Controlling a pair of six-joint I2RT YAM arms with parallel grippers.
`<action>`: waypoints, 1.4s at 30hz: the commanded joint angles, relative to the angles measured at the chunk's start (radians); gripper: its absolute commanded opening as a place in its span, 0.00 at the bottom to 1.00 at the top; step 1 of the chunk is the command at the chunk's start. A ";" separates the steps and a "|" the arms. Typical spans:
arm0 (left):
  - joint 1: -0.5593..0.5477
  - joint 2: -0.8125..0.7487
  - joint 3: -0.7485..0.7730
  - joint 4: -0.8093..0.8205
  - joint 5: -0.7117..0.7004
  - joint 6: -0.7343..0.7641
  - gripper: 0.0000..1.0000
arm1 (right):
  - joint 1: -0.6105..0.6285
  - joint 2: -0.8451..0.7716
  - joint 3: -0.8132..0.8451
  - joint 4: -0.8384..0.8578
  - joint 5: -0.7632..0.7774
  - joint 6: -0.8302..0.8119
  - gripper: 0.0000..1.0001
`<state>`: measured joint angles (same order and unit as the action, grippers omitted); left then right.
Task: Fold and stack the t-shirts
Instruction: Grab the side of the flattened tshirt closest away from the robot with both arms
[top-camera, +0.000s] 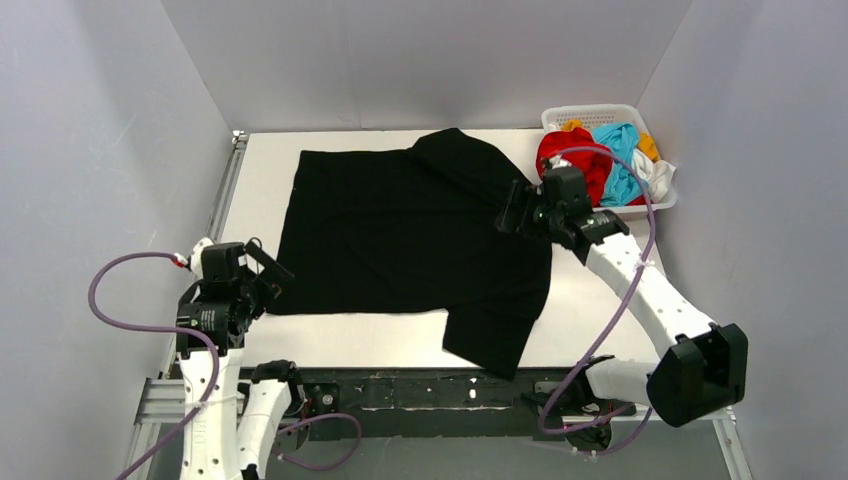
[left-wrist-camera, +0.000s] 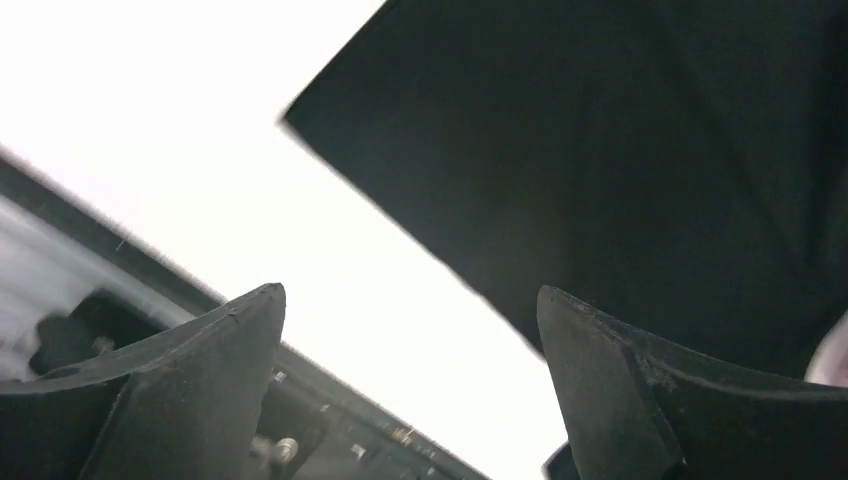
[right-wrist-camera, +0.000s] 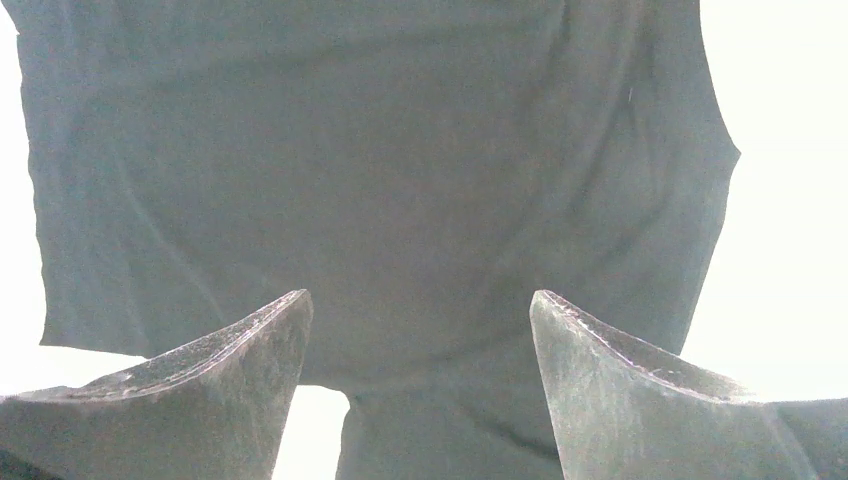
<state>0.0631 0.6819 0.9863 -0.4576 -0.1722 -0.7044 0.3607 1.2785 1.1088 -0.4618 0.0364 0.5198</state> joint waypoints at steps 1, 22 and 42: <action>0.007 0.067 -0.060 -0.280 -0.060 -0.088 0.98 | 0.094 -0.125 -0.146 -0.007 0.042 0.000 0.89; 0.122 0.711 -0.220 0.251 -0.096 -0.278 0.98 | 0.330 -0.351 -0.387 -0.147 0.121 0.078 0.89; 0.137 0.848 -0.280 0.312 -0.025 -0.361 0.23 | 0.345 -0.320 -0.353 -0.235 0.108 0.087 0.88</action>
<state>0.1944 1.4330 0.7437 -0.0719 -0.2333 -1.0500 0.6899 0.9749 0.7185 -0.6567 0.1547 0.6029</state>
